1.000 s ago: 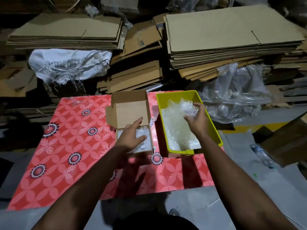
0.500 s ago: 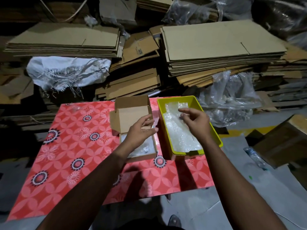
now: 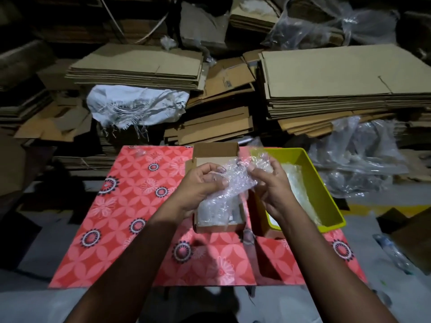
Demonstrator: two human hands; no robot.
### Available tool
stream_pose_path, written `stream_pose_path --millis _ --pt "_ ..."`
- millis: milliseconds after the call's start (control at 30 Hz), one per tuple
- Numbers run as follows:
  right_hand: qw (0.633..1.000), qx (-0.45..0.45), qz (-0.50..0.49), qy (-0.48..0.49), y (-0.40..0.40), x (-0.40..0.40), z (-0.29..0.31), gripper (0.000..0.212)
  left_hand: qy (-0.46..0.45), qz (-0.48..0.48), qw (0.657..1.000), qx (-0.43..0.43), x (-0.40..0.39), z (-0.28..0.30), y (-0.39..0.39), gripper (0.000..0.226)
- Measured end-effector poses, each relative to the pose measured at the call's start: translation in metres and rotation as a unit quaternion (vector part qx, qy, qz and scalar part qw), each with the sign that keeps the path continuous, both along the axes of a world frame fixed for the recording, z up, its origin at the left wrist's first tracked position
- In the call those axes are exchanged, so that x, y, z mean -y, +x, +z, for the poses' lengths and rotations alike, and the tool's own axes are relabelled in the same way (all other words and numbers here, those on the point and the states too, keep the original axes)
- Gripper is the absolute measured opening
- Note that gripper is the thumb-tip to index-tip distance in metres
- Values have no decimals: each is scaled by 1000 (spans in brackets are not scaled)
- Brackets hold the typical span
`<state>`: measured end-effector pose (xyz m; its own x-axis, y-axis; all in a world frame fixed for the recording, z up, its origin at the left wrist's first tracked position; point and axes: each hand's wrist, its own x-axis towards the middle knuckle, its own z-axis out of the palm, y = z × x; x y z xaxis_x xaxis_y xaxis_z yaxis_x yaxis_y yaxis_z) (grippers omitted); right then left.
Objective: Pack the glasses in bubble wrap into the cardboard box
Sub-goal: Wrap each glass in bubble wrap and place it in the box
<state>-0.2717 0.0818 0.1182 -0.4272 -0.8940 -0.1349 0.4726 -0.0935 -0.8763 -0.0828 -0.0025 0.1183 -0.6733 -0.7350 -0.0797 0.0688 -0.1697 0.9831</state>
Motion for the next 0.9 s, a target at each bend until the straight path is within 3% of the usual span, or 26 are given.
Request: stream_pose_path --millis 100,200,333,433,567,667,700,767,833,900 --pt "997 -22 68 -13 -11 3 -7 61 -2 38 999 11 4 2 10 14" --pt "979 -107 172 5 -18 4 -5 83 30 46 998 16 9 0 19 20" --pt "949 -215 228 28 -8 8 -6 36 73 55 996 1 10 -4 23 47" --pt "953 -220 208 18 -4 12 -8 39 115 108 987 -14 9 -6 25 31" --pt "948 -218 231 20 -8 7 -9 13 113 158 981 -2 9 -10 27 17" --pt "937 -227 264 34 -9 0 -6 19 107 208 972 -22 16 -5 30 15" --pt "939 -231 253 35 -8 -1 -7 19 119 201 972 -35 17 -1 33 20" --pt "951 -223 212 27 -6 -1 -10 16 147 138 979 -39 16 -3 38 55" --pt "962 -212 171 19 -4 0 -19 22 129 64 990 12 2 -10 39 87" --pt "964 -222 141 32 -1 -1 -25 24 102 97 990 26 -12 -18 36 88"
